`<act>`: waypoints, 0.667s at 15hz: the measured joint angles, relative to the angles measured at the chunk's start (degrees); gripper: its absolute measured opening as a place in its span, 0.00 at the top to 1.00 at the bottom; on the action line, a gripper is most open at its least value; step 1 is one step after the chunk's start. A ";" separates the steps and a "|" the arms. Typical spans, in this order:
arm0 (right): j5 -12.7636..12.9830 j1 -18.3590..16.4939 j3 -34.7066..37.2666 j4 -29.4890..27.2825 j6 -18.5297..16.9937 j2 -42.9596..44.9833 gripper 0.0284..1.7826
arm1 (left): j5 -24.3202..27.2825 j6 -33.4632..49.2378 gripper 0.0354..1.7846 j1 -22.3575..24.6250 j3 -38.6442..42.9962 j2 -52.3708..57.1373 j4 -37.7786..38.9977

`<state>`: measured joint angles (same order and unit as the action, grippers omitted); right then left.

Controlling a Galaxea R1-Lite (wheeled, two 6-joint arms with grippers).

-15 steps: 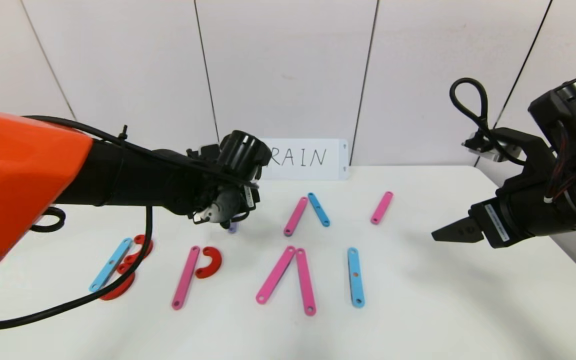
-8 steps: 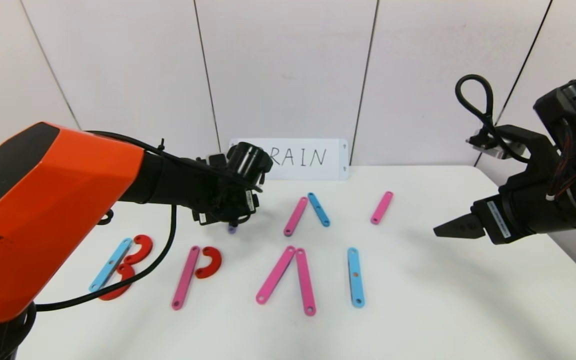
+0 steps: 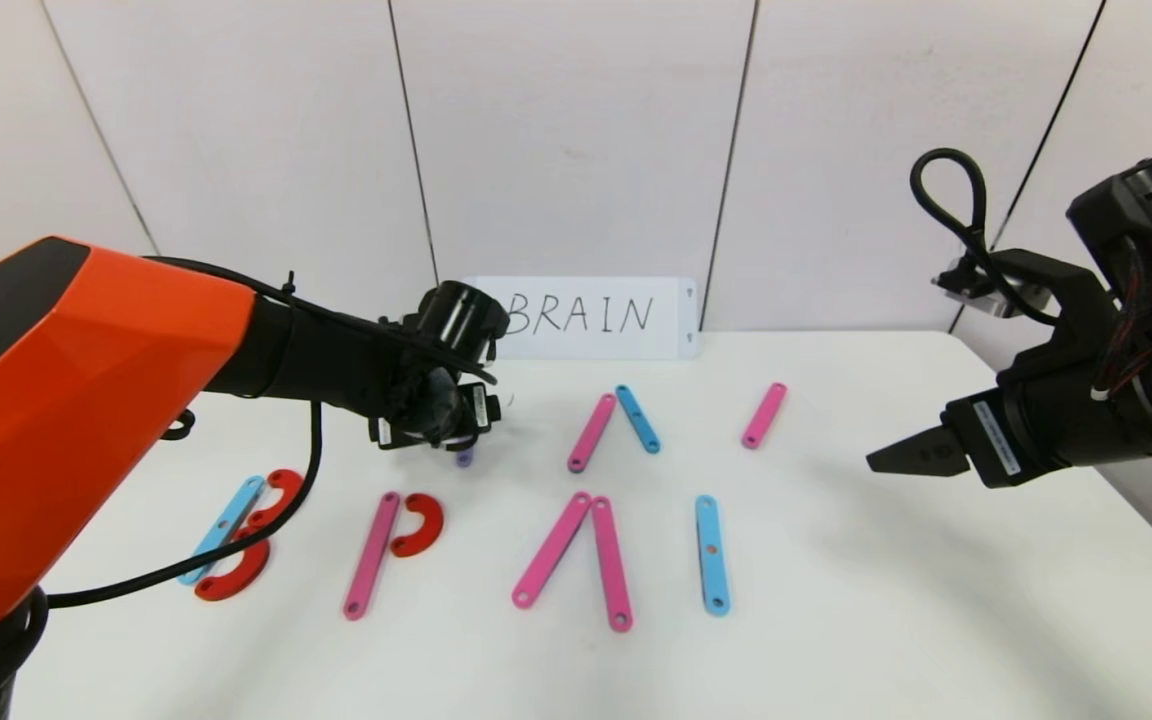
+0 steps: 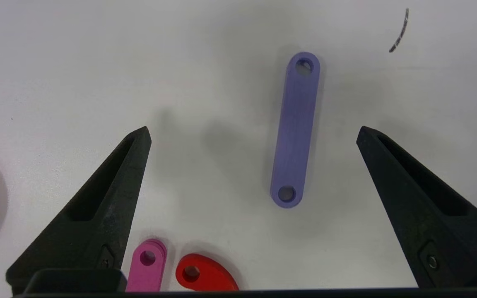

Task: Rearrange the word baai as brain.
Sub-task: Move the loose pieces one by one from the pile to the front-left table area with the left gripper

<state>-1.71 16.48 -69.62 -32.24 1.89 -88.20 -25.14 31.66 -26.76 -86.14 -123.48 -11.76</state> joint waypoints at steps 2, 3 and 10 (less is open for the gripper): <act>0.00 0.02 0.00 0.00 0.00 0.00 0.05 | 3.50 -1.38 0.03 0.20 2.02 1.34 1.96; -0.02 0.02 0.00 0.02 0.00 -0.02 0.05 | 5.41 -2.72 0.03 0.27 3.84 2.19 3.80; -0.02 0.18 0.11 -0.02 0.01 -0.06 0.05 | 8.44 -9.06 0.03 0.48 11.61 4.96 15.66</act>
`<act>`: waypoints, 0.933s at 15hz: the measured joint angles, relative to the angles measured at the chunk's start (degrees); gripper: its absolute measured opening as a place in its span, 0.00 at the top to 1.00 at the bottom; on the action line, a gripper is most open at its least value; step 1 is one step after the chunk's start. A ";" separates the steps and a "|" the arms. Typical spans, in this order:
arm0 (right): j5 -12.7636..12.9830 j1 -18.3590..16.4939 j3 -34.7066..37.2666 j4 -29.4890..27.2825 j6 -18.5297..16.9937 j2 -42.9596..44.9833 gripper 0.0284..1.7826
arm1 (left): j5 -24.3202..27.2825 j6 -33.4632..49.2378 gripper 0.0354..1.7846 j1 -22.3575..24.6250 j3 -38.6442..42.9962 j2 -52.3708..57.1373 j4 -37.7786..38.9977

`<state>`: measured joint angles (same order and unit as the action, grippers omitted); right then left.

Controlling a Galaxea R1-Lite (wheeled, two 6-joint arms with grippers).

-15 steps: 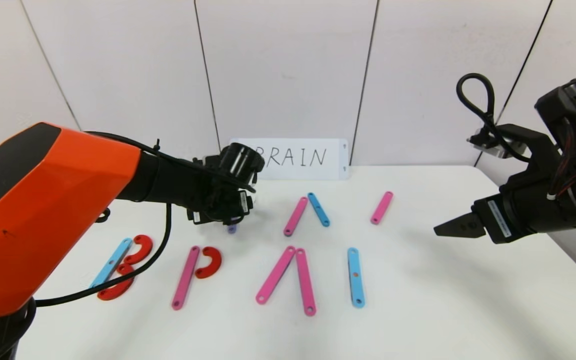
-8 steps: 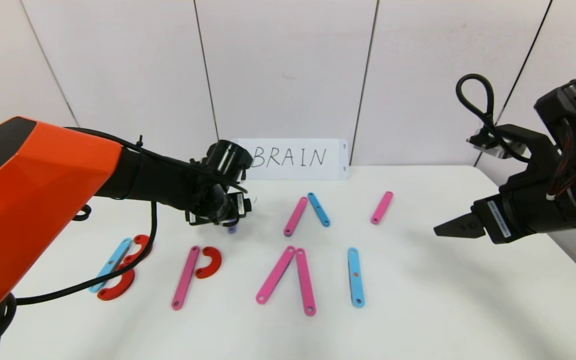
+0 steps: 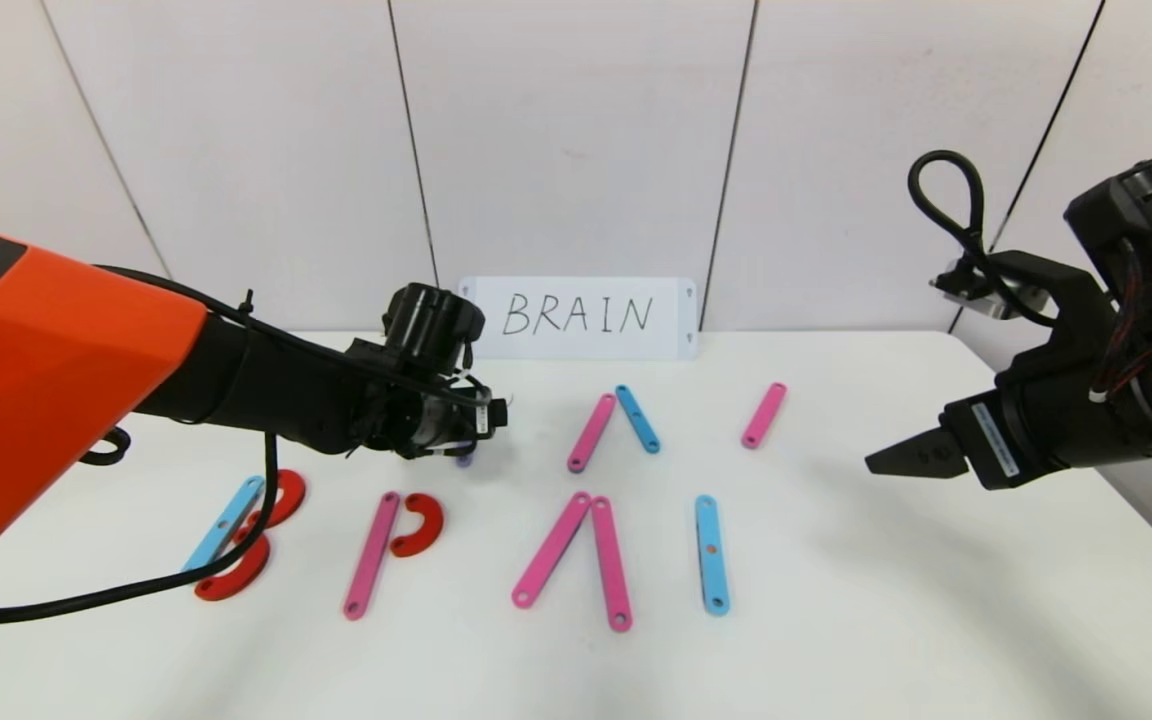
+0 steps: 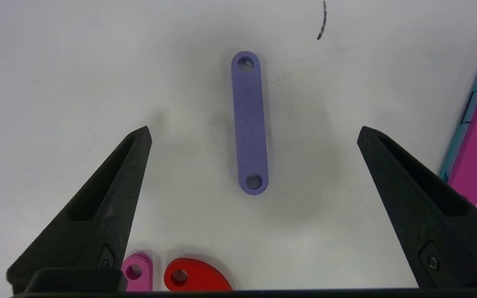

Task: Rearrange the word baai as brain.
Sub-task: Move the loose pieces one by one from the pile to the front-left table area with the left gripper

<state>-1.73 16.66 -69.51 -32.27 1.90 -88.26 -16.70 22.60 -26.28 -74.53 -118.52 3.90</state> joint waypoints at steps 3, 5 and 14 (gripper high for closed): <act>-0.05 0.01 0.00 0.00 -0.01 -0.05 0.05 | 0.13 0.51 0.03 0.00 -0.16 -0.33 0.09; -0.06 0.06 0.00 0.00 0.00 -0.05 0.05 | 0.24 0.85 0.03 -0.10 -0.63 -0.89 0.26; -0.16 0.34 0.11 0.00 0.00 -0.07 0.05 | -0.35 0.41 0.03 -0.61 -0.77 -3.86 0.23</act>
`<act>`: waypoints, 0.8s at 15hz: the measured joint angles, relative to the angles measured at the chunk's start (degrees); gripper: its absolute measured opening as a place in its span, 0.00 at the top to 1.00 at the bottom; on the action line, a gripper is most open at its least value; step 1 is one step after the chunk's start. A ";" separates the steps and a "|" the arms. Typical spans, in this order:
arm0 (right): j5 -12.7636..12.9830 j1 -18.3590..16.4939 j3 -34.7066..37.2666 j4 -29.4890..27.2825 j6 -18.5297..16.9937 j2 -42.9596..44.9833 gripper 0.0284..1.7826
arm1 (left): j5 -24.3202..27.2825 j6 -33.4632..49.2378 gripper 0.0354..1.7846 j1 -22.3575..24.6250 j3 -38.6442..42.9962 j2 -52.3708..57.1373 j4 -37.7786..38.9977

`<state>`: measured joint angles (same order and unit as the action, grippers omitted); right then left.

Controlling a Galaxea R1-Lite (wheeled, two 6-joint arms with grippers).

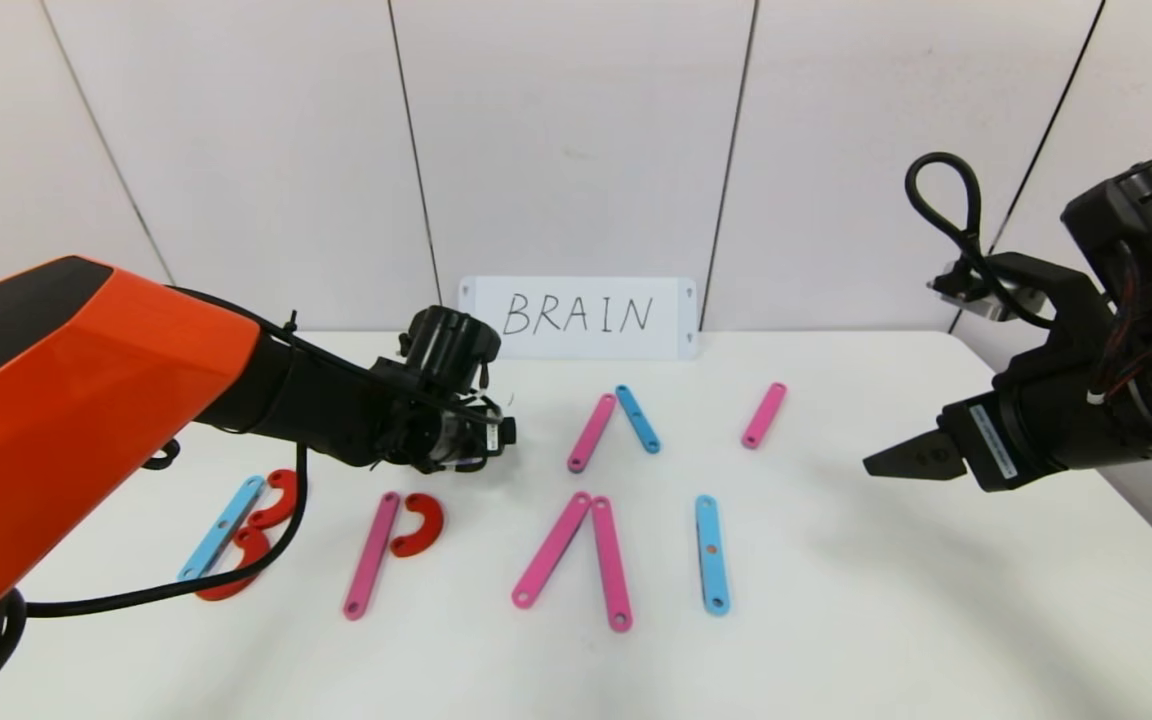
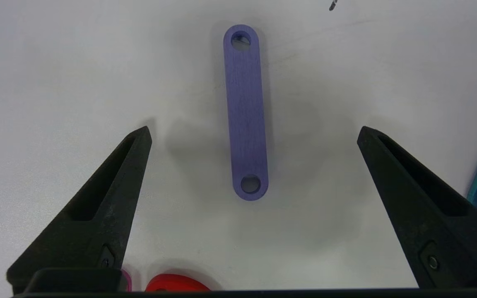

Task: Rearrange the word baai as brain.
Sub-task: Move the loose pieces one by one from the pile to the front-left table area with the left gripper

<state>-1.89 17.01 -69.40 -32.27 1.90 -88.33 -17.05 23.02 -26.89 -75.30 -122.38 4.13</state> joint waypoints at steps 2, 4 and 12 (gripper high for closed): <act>-0.01 0.13 0.05 0.02 0.00 0.00 0.05 | -0.50 -0.33 0.03 0.29 0.17 -0.30 -0.04; 0.00 0.24 0.11 0.02 -0.01 0.00 0.05 | -1.29 -1.02 0.03 0.30 0.41 -0.50 -0.09; -0.01 0.46 0.44 0.00 0.05 0.02 0.05 | -1.60 -2.49 0.03 0.71 0.57 -1.01 0.68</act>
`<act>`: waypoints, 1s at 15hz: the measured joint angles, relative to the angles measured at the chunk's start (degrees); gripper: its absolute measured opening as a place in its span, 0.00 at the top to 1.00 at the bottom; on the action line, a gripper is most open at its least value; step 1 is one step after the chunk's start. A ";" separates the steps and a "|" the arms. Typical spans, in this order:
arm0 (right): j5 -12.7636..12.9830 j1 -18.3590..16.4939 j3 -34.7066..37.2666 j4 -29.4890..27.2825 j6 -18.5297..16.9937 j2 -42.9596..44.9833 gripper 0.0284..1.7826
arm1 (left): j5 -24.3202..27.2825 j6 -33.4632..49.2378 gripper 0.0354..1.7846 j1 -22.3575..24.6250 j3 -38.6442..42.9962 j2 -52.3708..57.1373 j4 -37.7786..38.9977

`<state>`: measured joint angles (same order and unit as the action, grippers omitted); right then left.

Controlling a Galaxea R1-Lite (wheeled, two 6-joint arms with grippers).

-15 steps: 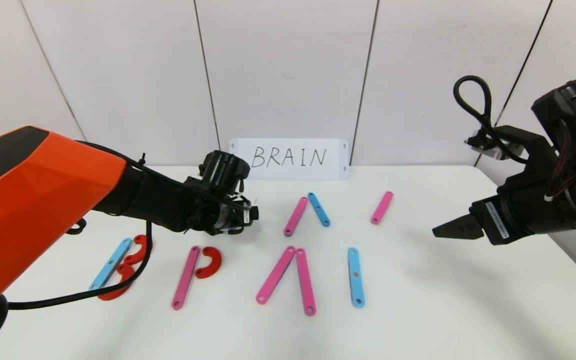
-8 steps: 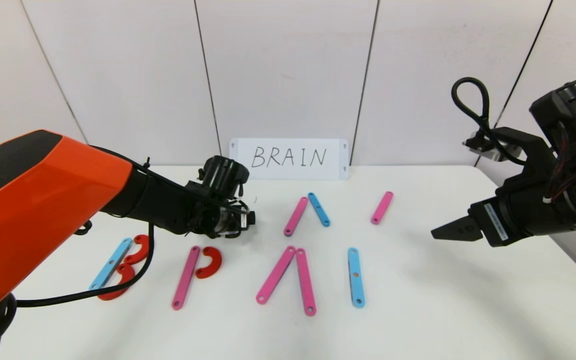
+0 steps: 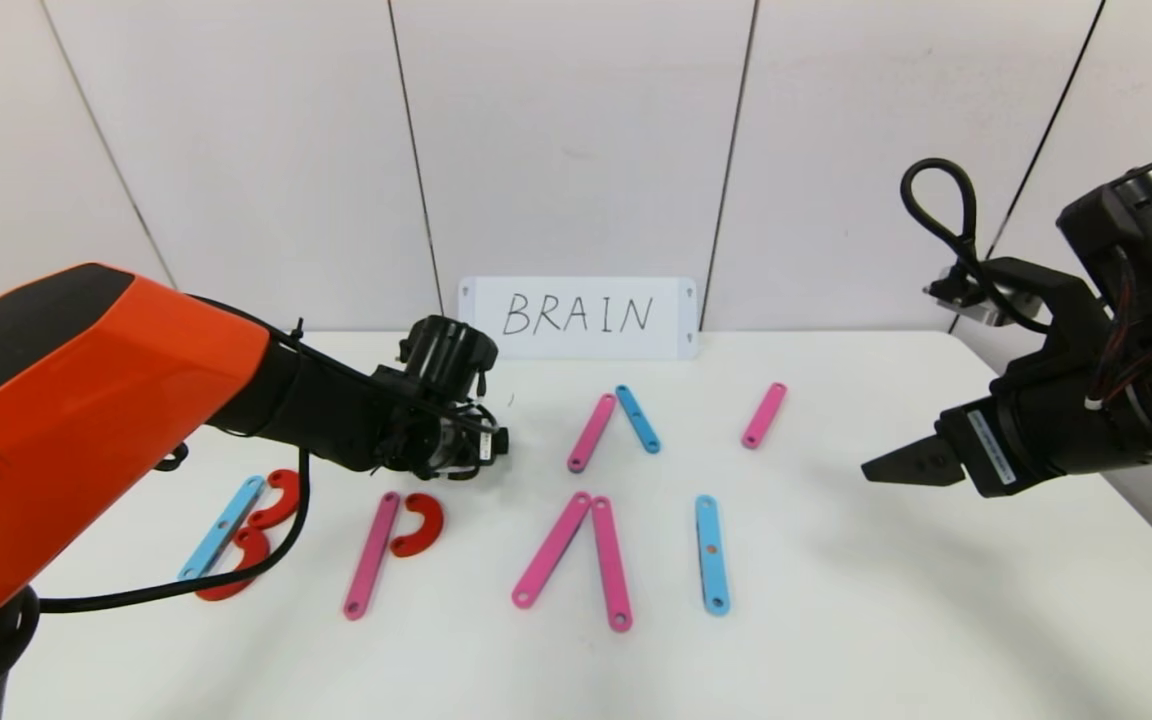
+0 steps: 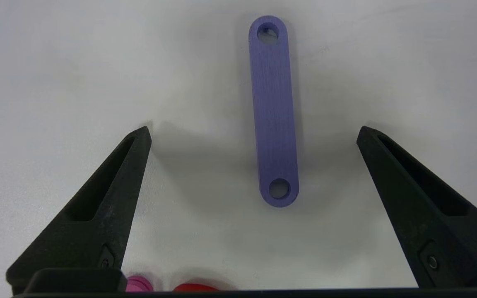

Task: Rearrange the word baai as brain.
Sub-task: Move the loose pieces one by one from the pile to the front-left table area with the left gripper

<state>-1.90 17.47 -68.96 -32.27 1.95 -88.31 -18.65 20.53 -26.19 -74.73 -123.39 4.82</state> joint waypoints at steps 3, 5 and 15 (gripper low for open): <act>0.00 0.00 0.06 0.05 0.02 -0.02 0.05 | 0.05 -0.24 0.03 0.00 -0.33 -0.30 1.74; 0.00 0.05 0.06 0.05 0.05 -0.09 0.05 | 0.07 -0.27 0.03 0.00 -0.52 -0.43 1.79; 0.00 0.09 0.13 0.02 0.11 -0.17 0.05 | 0.05 -0.33 0.03 0.44 -0.79 -1.22 1.90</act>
<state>-1.90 17.55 -68.83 -32.24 2.06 -88.48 -18.60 20.20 -25.75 -75.52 -124.61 6.72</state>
